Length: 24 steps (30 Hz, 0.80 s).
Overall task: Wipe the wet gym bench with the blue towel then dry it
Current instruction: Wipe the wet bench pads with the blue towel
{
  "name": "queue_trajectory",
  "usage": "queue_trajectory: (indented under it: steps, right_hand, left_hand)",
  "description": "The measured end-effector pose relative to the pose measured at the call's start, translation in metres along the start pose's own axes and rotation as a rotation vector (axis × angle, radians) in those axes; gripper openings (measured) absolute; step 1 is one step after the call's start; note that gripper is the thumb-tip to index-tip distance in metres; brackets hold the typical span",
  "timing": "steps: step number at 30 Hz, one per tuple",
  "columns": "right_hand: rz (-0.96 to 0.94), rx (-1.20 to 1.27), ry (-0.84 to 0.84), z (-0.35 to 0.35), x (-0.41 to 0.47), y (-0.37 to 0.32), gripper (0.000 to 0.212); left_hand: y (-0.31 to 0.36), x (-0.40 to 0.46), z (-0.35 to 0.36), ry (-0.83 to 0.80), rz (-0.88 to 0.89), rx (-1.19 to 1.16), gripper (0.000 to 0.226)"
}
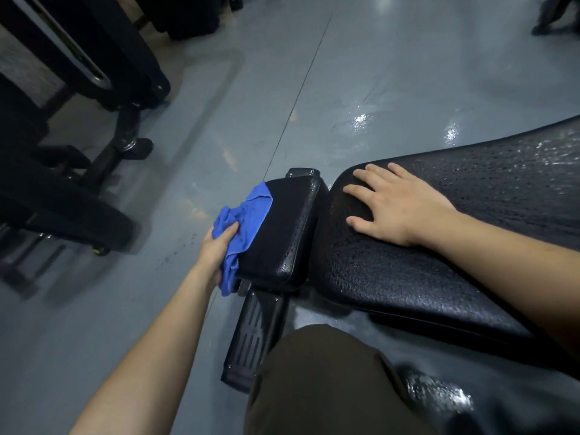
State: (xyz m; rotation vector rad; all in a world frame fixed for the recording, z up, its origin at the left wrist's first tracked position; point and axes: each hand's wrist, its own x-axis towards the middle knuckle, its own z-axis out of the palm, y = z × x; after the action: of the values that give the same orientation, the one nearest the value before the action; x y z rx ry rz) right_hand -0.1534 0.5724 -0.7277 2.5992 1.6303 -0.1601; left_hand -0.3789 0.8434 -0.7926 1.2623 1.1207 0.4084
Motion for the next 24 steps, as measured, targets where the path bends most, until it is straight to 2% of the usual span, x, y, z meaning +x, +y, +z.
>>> queue_trajectory:
  steps: [3,7,8,10,13,14,16,18,24]
  right_hand:
    - [0.004,-0.001,0.008,0.001,0.000,0.000,0.079]
    - [0.007,0.009,0.017,0.001,0.000,-0.001,0.078]
    - [0.007,0.009,0.018,0.001,0.000,-0.001,0.077]
    - [0.003,0.009,0.017,0.000,0.000,-0.002,0.076]
    - [0.003,0.009,0.017,0.001,0.000,-0.002,0.076]
    - [0.003,0.006,0.017,0.001,0.000,-0.002,0.076]
    - [0.002,-0.005,0.017,0.001,0.000,-0.002,0.076]
    - [0.002,-0.008,0.009,0.000,-0.001,-0.002,0.076]
    - [0.005,-0.002,0.009,-0.001,-0.003,-0.001,0.074]
  left_hand:
    - [0.001,0.006,0.006,0.032,0.028,0.015,0.033]
    - [-0.013,-0.009,0.010,0.134,0.071,-0.096,0.027]
    - [-0.015,-0.017,0.011,0.155,0.064,-0.119,0.025]
    - [-0.022,-0.032,0.013,0.206,0.049,-0.112,0.006]
    - [-0.034,-0.055,0.026,0.302,0.063,-0.098,0.004]
    - [-0.035,-0.063,0.032,0.328,0.043,-0.104,0.009]
    - [-0.040,-0.071,0.043,0.368,0.006,-0.081,0.040]
    - [-0.041,-0.082,0.055,0.418,-0.003,-0.036,0.057]
    - [-0.045,-0.119,0.093,0.451,0.027,0.106,0.054]
